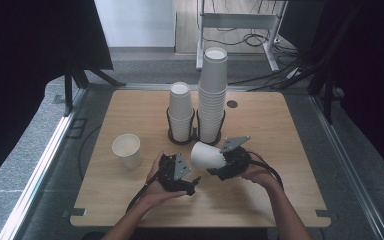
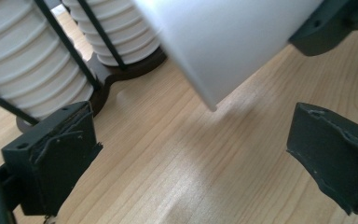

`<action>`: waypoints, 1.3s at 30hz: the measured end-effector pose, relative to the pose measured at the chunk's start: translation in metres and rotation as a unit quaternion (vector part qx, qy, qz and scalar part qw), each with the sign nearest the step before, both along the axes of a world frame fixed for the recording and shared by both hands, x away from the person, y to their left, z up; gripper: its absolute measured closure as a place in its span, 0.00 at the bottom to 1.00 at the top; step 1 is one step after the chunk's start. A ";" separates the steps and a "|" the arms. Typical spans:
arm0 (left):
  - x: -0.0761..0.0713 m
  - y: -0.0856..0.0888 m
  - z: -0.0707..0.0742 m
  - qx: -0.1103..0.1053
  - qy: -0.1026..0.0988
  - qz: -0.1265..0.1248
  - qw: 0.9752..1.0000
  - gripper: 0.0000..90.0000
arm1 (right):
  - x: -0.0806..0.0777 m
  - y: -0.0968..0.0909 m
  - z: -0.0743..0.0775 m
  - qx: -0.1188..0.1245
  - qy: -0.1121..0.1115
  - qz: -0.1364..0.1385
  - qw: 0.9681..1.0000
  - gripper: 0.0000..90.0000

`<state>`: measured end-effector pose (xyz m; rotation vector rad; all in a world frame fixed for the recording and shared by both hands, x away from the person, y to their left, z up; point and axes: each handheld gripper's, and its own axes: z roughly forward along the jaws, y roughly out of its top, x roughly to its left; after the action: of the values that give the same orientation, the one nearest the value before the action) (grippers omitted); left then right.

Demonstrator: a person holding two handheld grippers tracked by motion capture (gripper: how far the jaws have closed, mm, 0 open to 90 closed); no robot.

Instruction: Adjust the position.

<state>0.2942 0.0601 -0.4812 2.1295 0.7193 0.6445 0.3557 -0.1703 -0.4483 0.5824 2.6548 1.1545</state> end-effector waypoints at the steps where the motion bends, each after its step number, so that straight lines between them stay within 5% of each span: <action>1: 0.000 0.000 -0.001 0.001 0.002 0.000 1.000 0.02 | -0.002 -0.001 -0.001 0.009 -0.001 -0.001 1.000 0.24; 14: 0.000 0.007 -0.001 -0.028 0.015 0.012 0.999 0.03 | -0.019 0.000 -0.015 0.064 -0.024 -0.050 0.996 0.24; 29: 0.002 0.010 -0.001 -0.051 0.035 0.026 0.998 0.04 | -0.036 0.000 -0.031 0.129 -0.053 -0.088 0.986 0.24; 39: 0.001 0.013 0.000 -0.071 0.049 0.028 0.996 0.05 | -0.041 -0.003 -0.041 0.138 -0.055 -0.106 0.983 0.24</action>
<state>0.2957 0.0735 -0.4808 2.0271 0.8568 0.5057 0.3150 -0.1736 -0.4896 0.8018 2.2914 1.4524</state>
